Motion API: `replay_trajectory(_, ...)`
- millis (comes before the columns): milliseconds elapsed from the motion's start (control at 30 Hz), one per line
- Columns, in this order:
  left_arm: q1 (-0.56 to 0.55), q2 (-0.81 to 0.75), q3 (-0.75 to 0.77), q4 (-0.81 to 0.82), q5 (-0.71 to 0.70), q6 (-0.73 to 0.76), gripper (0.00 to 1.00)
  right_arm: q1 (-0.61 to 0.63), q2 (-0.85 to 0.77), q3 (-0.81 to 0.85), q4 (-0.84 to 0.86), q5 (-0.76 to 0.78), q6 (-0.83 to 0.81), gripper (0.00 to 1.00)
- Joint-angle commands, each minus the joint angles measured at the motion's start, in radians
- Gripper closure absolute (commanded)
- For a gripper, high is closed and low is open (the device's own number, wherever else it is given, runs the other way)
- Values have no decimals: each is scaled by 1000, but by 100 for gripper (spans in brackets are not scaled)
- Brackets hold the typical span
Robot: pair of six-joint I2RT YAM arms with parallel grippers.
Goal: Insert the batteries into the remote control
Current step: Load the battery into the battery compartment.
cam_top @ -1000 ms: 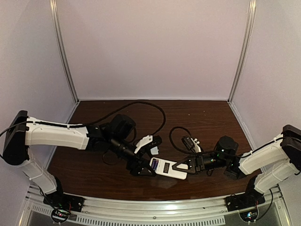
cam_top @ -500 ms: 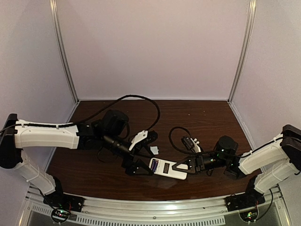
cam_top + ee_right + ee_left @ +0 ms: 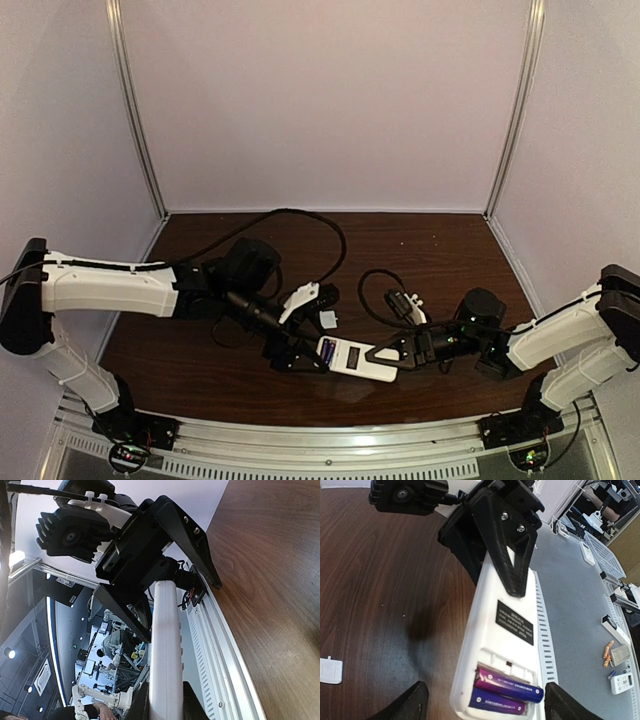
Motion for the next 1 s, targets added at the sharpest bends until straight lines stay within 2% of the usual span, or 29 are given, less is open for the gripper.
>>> replay_trajectory(0, 7, 23, 35, 20, 15, 8, 20, 13, 4, 25, 42, -20, 1, 100)
replay_trajectory(167, 7, 31, 38, 25, 33, 4, 21, 17, 2, 25, 46, -21, -1, 100)
replay_trajectory(267, 7, 39, 40, 26, 40, 1, 26, 18, 0, 27, 46, -22, -3, 100)
replay_trajectory(767, 28, 93, 32, 54, 112, -38, 60, 29, -25, 29, 40, -26, -16, 100)
replay_trajectory(967, 40, 116, 29, 67, 137, -64, 70, 32, -42, 30, 33, -31, -24, 100)
